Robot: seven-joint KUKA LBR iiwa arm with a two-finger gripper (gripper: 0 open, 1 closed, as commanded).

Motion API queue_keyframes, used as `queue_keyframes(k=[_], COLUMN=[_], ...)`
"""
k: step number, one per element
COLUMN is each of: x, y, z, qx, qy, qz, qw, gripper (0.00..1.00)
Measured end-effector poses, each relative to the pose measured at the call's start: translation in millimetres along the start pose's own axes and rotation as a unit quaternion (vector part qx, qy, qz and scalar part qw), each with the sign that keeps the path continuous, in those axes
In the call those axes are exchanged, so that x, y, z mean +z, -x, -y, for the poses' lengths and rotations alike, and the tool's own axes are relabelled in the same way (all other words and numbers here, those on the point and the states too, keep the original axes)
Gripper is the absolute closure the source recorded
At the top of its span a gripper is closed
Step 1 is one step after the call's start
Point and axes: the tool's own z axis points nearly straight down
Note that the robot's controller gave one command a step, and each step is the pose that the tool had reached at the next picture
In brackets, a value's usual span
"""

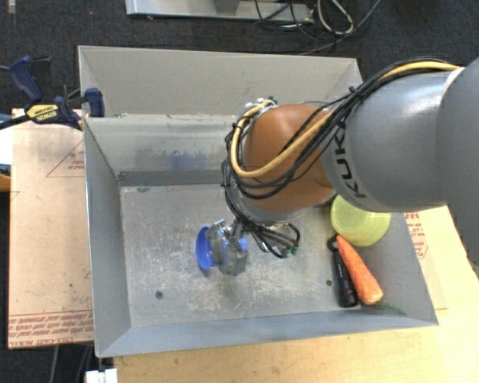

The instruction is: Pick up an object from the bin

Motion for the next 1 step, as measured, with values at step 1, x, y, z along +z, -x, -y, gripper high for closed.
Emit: queue_keyframes(k=[1], x=[5.7], y=[21.3], z=[-24.0], qx=[0.027], qy=[0.0], qz=[0.0015], qw=[0.9996], gripper=[1.0])
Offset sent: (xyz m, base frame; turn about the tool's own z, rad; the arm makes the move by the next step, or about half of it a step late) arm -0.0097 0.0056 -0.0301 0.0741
